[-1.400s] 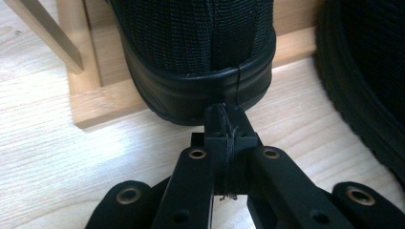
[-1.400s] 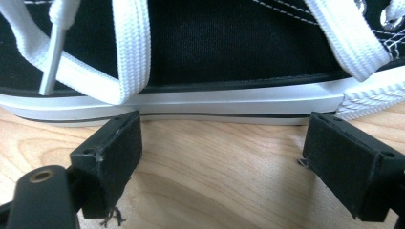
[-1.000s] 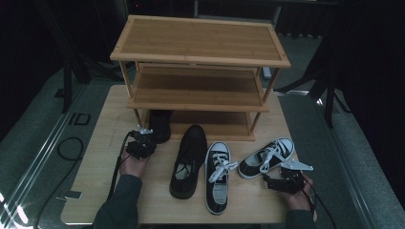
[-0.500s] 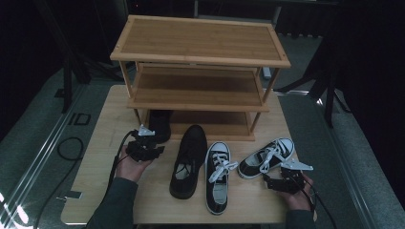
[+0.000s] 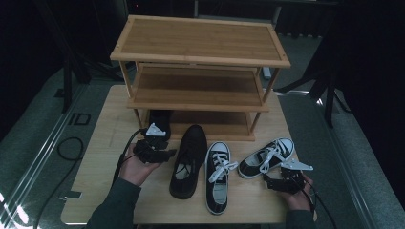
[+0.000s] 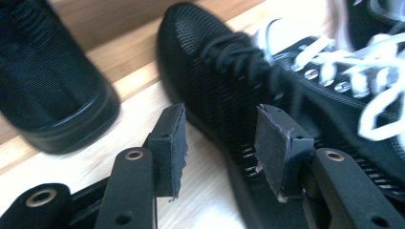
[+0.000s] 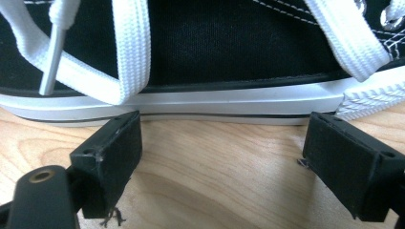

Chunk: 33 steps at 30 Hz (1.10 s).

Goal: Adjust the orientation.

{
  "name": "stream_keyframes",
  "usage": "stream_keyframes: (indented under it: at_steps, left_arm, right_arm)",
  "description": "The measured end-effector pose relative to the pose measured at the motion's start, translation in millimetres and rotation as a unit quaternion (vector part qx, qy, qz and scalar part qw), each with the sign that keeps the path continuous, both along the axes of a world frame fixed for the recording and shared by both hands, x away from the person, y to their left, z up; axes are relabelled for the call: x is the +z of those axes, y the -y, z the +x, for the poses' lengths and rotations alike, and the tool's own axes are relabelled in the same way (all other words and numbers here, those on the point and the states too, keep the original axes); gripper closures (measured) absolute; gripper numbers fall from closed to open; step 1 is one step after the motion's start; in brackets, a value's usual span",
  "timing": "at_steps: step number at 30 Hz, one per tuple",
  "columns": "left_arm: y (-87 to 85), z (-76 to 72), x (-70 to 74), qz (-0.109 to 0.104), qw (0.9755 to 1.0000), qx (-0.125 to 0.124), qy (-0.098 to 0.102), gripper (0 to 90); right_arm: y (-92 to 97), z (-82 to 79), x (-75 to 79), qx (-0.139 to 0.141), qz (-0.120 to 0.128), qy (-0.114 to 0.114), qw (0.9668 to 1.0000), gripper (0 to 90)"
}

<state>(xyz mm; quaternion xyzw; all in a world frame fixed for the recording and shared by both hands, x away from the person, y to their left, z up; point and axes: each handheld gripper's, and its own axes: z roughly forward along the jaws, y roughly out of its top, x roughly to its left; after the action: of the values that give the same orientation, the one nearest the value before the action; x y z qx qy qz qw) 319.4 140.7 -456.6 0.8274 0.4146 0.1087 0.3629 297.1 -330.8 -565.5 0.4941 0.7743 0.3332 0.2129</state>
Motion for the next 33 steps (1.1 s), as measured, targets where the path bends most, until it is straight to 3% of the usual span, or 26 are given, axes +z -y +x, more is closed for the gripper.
stream_keyframes:
  at_steps: [4,9,15,17,19,27,33]
  left_arm:
    - [6.8,-4.9,4.9,-0.004,0.9999,-0.011,-0.004,53.7]
    - [18.7,-9.1,0.3,0.001,0.9995,-0.027,-0.018,55.1]
    - [29.5,-9.9,-10.3,0.052,0.9978,-0.030,-0.028,68.9]
    - [28.0,-10.1,-9.4,0.047,0.9978,-0.033,-0.033,82.0]
    - [26.9,-10.9,-7.3,0.060,0.9974,-0.030,-0.028,86.0]
    - [2.1,-9.4,-5.0,0.076,0.9967,-0.008,-0.027,86.7]
    - [-20.8,-9.2,-5.0,0.074,0.9967,0.011,-0.030,86.6]
  right_arm:
    - [-0.1,0.0,0.0,0.000,0.000,0.000,1.0000,13.2]
    - [-0.1,0.0,0.0,0.000,0.000,0.000,1.0000,13.2]
    - [0.0,0.0,0.0,0.000,0.000,0.000,1.0000,13.1]
    - [0.0,0.0,0.0,0.000,0.000,0.000,1.0000,13.2]
    - [0.0,0.0,0.0,0.000,0.000,0.000,1.0000,13.2]
    - [0.0,0.0,0.0,0.000,0.000,0.000,1.0000,13.2]
    - [0.0,0.0,0.0,0.000,0.000,0.000,1.0000,13.2]
